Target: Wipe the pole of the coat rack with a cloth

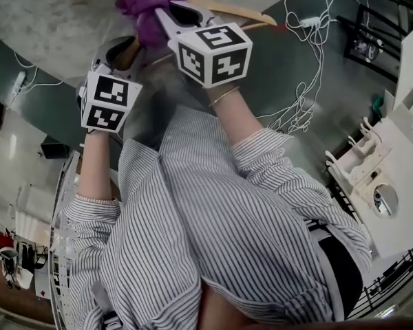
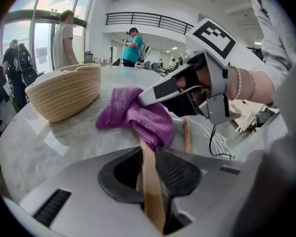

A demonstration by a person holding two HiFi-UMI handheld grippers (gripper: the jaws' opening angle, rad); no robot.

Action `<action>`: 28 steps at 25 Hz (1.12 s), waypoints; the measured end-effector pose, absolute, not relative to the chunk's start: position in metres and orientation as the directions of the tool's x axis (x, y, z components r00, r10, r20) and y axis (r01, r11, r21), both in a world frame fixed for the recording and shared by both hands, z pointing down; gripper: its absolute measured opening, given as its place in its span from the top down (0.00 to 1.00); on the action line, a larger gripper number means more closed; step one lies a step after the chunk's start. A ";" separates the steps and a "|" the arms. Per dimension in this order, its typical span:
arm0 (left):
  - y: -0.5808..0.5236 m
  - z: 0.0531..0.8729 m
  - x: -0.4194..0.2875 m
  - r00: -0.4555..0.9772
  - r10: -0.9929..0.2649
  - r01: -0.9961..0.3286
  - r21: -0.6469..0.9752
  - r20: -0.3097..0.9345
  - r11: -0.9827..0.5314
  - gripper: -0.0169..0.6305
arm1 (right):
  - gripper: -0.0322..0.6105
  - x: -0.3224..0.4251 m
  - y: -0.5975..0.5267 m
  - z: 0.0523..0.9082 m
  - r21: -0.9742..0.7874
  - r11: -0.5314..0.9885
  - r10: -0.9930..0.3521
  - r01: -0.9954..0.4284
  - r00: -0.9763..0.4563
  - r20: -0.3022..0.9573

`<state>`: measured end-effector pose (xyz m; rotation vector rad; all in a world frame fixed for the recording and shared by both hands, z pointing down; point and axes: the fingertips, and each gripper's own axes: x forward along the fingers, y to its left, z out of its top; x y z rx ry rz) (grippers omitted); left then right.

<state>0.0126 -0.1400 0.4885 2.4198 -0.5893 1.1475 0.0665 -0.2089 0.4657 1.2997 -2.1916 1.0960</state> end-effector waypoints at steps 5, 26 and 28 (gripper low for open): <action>-0.142 0.489 0.013 0.572 -0.194 -0.519 0.169 0.797 -0.838 0.83 | 0.86 0.073 -0.210 0.465 -0.431 0.255 -0.588 -0.865 -0.493 0.641; -0.142 0.494 0.020 0.570 -0.159 -0.529 0.212 0.807 -0.822 0.84 | 0.86 0.143 -0.198 0.473 -0.389 0.111 -0.650 -0.915 -0.363 0.668; -0.142 0.493 0.020 0.572 -0.154 -0.525 0.215 0.806 -0.824 0.84 | 0.86 0.153 -0.194 0.472 -0.385 0.090 -0.656 -0.919 -0.346 0.671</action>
